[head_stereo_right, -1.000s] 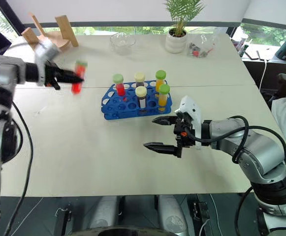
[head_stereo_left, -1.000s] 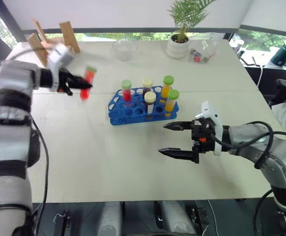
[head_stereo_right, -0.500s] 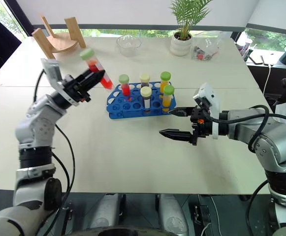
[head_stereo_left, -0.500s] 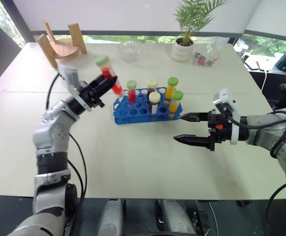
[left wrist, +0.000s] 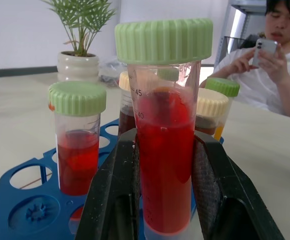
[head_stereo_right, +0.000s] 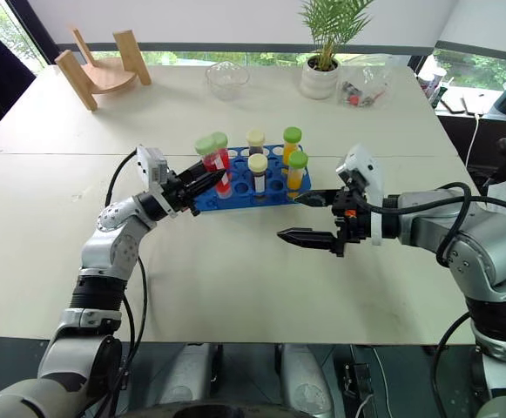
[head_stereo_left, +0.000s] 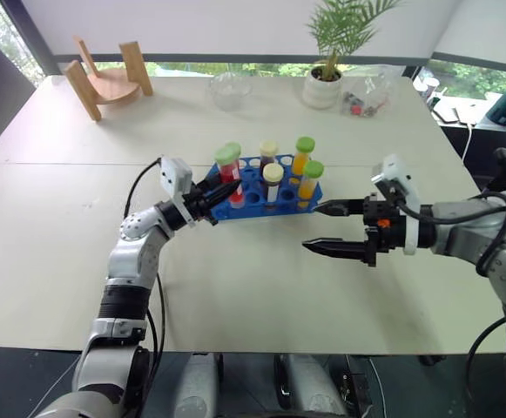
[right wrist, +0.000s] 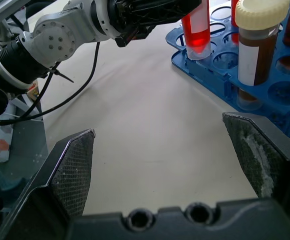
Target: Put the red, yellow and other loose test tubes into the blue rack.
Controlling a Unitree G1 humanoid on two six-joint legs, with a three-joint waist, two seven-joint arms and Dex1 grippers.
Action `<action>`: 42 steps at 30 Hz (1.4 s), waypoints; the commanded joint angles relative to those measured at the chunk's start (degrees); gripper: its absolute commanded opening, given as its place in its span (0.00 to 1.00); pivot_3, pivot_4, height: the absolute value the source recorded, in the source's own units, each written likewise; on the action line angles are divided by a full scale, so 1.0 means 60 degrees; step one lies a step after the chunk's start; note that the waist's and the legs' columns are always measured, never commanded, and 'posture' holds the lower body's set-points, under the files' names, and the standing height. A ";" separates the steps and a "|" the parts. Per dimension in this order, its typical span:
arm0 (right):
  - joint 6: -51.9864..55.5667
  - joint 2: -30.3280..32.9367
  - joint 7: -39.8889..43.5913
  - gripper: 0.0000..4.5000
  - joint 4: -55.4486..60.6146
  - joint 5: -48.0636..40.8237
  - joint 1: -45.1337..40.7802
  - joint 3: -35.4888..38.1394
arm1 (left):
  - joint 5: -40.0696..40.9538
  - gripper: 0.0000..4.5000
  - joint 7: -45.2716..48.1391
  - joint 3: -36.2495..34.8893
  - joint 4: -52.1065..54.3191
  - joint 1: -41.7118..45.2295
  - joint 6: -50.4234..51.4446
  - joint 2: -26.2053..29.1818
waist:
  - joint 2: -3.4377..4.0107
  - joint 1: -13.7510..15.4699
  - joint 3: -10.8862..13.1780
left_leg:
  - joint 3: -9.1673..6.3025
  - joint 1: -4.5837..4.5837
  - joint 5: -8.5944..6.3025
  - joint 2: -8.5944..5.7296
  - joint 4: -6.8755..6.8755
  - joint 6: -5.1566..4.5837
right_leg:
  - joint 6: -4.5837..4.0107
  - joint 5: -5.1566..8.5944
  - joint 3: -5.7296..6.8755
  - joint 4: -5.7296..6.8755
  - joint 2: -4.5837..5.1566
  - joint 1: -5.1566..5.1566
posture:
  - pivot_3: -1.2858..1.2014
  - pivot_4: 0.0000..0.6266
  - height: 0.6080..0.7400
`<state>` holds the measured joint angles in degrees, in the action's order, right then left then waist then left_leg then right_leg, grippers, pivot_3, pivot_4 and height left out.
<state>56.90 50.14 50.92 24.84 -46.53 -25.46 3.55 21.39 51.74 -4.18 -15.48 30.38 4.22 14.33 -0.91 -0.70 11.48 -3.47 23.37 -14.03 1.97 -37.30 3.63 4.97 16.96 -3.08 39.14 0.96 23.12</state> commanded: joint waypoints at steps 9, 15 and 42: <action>-0.0100 -0.0213 -0.0391 1.00 0.0444 -0.0435 0.0661 0.0629 | -0.0531 0.19 -0.0192 0.0105 -0.0843 0.0370 -0.1175 0.0286 | 0.0004 -0.0020 -0.0002 | -0.0002 -0.0004 0.0000 0.0001 0.0004 -0.0001 | 0.0000 0.0000 0.0000 0.0000 -0.0004 0.0000 | 0.52 0.24 1.00; -0.0136 -0.0378 -0.0552 1.00 0.0472 -0.0429 0.0659 0.0531 | -0.0686 0.19 -0.0198 0.0199 -0.1349 0.0584 -0.1575 0.0249 | 0.0003 -0.0034 -0.0002 | -0.0002 -0.0003 0.0000 0.0002 0.0007 -0.0001 | 0.0000 0.0000 0.0000 0.0000 -0.0005 0.0001 | 0.52 0.24 1.00; -0.0649 0.0786 0.0987 1.00 -0.0497 -0.0005 0.2061 0.0840 | 0.1210 1.00 0.2374 -0.1068 0.5037 -0.4750 0.4133 0.6365 | 0.0012 -0.0063 0.0003 | 0.0016 -0.0008 -0.0003 0.0023 0.0042 -0.0001 | -0.0033 0.0020 -0.0006 -0.0024 -0.0007 0.0012 | 0.52 0.24 1.00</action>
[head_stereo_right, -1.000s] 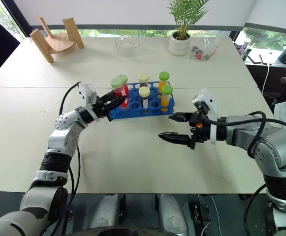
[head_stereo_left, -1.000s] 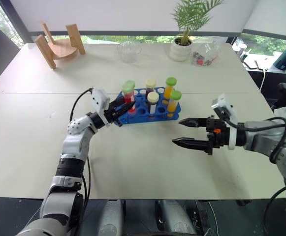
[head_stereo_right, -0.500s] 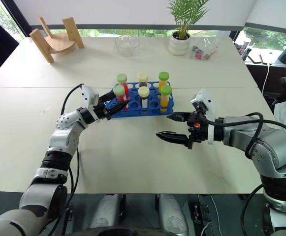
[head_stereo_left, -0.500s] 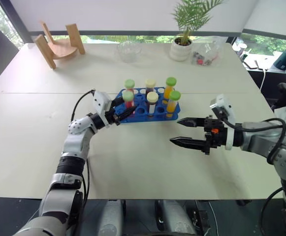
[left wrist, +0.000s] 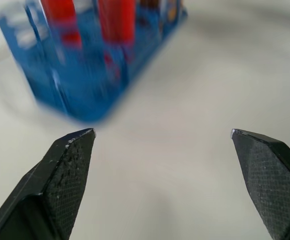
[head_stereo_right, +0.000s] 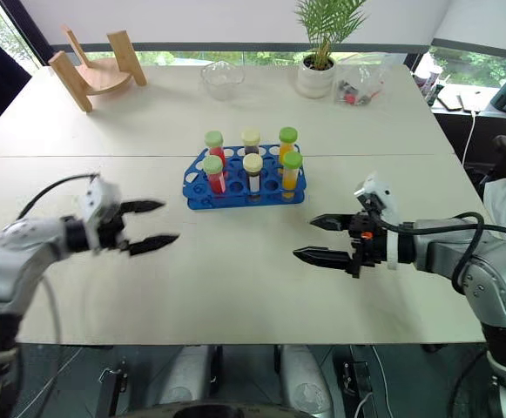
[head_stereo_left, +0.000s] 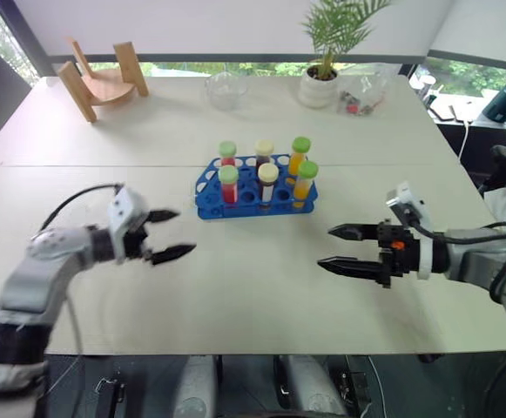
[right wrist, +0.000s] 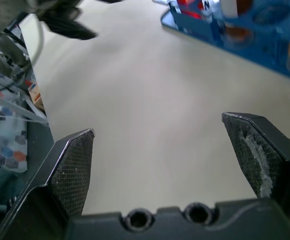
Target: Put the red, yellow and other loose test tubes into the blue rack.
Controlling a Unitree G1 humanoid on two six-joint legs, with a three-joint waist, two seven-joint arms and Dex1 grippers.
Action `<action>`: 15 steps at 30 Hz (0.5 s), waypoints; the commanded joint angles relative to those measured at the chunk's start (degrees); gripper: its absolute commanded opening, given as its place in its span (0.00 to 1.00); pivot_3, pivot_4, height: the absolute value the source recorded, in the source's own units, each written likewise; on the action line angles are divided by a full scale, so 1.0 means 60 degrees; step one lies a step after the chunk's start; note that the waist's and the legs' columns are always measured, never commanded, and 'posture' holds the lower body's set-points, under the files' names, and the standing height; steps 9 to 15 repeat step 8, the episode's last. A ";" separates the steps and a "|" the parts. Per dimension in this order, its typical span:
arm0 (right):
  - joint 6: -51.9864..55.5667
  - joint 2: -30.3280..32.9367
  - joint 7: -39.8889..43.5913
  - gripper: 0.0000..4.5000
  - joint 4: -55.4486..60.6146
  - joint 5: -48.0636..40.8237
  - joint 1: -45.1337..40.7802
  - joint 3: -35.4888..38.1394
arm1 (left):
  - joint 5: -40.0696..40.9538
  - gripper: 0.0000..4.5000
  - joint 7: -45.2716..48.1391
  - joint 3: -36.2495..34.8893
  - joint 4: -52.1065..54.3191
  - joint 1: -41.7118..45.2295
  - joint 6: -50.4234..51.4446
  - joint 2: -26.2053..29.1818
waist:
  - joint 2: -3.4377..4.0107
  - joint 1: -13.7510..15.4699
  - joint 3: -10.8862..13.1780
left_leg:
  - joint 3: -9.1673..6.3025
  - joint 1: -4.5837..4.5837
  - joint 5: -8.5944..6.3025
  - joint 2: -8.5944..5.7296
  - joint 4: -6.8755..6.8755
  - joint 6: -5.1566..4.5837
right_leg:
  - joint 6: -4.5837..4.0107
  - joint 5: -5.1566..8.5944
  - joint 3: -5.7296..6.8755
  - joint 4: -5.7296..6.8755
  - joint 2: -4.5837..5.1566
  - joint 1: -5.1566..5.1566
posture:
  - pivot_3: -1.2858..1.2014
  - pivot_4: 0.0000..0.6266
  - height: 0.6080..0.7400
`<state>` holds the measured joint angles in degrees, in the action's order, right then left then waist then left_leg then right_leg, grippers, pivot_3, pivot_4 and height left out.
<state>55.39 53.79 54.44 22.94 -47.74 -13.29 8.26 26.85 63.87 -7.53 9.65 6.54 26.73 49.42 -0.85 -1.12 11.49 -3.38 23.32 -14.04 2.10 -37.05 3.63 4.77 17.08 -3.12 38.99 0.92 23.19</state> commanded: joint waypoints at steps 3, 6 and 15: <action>-0.0557 -0.0029 0.0530 1.00 -0.0506 0.0384 -0.0209 -0.0277 | 0.0511 1.00 0.0315 -0.0913 0.1127 -0.1636 0.0682 0.0733 | 0.0001 0.0047 0.0001 | 0.0009 0.0000 0.0000 0.0000 -0.0009 0.0000 | -0.0023 0.0013 -0.0009 -0.0005 0.0003 -0.0001 | 0.52 0.24 1.00; -0.0659 -0.0264 0.0649 1.00 -0.0740 0.0567 -0.0415 -0.0687 | 0.0525 1.00 0.0179 -0.1081 0.1026 -0.1892 0.0701 0.0634 | 0.0000 0.0050 0.0000 | 0.0009 0.0000 0.0001 0.0001 -0.0019 0.0000 | -0.0032 0.0016 -0.0011 -0.0005 0.0003 -0.0002 | 0.52 0.24 1.00; -0.0721 -0.0340 0.0708 1.00 -0.0812 0.0686 -0.0498 -0.0907 | 0.0655 1.00 0.0048 -0.1159 0.0946 -0.1839 0.0888 0.0571 | 0.0000 0.0053 0.0000 | 0.0009 0.0001 0.0001 0.0001 -0.0017 0.0000 | -0.0032 0.0016 -0.0011 -0.0006 0.0001 -0.0001 | 0.52 0.24 1.00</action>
